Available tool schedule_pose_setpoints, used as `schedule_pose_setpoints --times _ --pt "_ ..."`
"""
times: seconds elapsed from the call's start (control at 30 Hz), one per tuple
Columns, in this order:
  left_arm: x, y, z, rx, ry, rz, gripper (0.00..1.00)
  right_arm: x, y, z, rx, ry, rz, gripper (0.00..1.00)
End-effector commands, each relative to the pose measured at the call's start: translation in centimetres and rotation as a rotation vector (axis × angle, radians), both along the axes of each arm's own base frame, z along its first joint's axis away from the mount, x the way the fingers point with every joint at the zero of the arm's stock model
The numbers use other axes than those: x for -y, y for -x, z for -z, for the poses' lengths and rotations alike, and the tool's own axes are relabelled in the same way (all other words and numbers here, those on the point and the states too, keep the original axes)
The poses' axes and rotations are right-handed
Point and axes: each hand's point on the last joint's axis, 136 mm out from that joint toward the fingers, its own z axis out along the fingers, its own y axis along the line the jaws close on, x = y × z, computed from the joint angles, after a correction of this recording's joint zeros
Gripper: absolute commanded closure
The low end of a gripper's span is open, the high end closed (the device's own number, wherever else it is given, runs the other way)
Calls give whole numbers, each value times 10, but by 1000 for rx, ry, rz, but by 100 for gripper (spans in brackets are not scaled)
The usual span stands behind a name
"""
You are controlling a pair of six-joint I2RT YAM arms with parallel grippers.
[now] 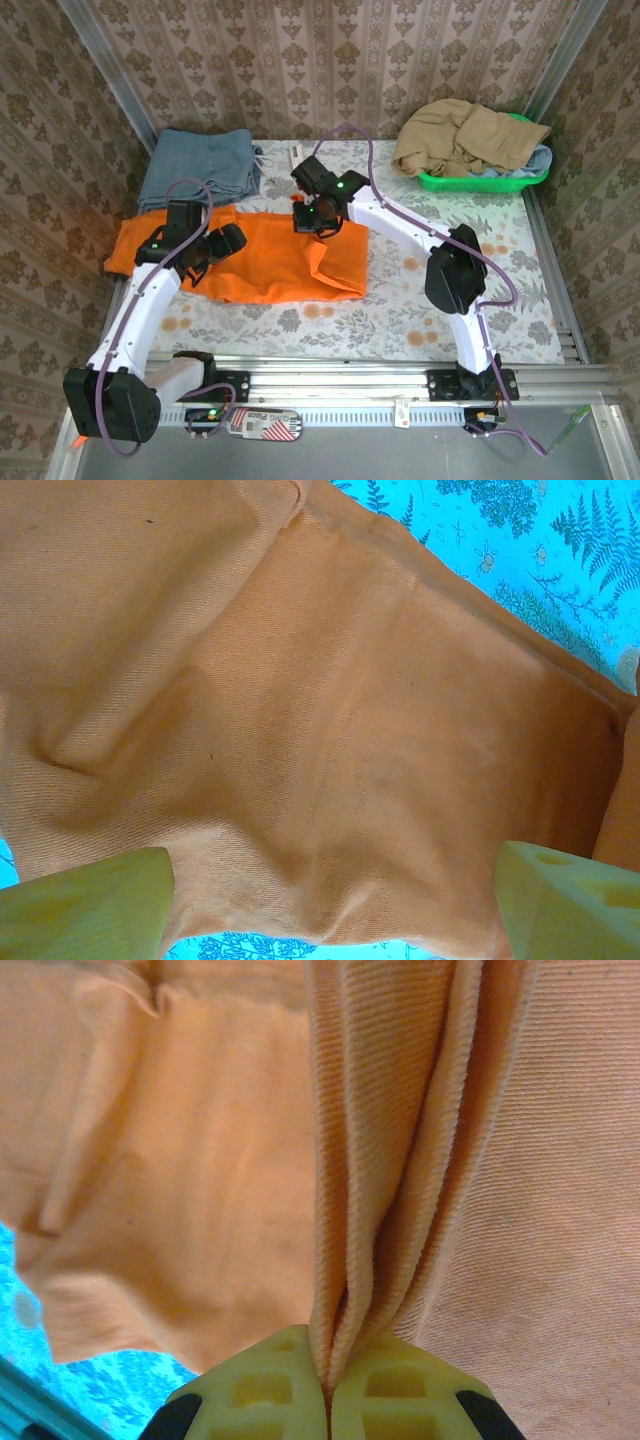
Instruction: Fold and stack the trousers
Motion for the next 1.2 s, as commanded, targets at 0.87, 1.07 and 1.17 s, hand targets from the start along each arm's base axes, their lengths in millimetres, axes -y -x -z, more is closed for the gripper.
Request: schedule_pose_setpoints --times 0.87,1.07,1.17 --pt "-14 14 1 -15 15 -16 16 -129 22 30 -206 -222 -110 50" --pt "-9 7 2 -10 31 -8 16 -97 22 -22 -104 -212 -131 46" --pt "6 4 8 -19 25 39 16 -62 20 -29 -72 -190 -122 46"
